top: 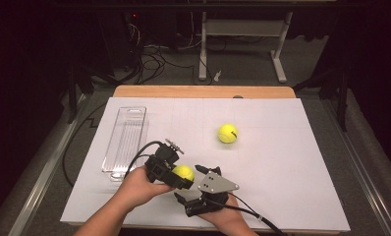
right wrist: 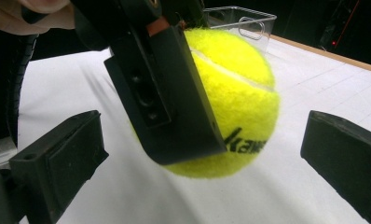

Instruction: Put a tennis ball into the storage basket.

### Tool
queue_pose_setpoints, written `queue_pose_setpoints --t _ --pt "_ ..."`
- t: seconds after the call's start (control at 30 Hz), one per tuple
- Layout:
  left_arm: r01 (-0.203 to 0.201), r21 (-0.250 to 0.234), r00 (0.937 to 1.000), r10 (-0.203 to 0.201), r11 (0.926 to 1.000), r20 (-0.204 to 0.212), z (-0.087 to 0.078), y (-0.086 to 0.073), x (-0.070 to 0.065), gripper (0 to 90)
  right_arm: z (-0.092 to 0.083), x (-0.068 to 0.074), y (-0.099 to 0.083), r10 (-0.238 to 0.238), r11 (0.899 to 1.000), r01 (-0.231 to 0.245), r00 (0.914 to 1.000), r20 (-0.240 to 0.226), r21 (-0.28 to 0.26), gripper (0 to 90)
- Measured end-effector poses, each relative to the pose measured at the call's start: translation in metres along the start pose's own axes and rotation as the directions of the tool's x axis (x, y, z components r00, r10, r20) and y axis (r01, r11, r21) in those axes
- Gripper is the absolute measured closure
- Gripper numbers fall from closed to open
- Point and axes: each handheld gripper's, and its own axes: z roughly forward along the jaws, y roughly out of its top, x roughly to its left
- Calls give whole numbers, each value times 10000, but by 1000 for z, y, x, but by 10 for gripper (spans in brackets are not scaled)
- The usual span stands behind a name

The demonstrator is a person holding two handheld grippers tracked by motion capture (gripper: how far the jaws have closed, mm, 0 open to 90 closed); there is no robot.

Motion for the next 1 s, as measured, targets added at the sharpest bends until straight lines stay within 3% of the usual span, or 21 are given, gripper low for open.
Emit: queue_pose_setpoints --t 0.27,0.6,1.0 --pt "48 -72 10000 -49 10000 -47 -4 1 4 265 0 0 -1 75 9999 -75 10000 -20 88 3" --pt "150 -91 9988 -154 9998 -471 -8 -1 15 265 -5 -7 2 273 9991 -266 9994 -214 326 3" --pt "160 -270 9969 -180 9995 -769 -3 -5 22 263 -37 -32 -1 122 9976 -167 9977 660 677 3"
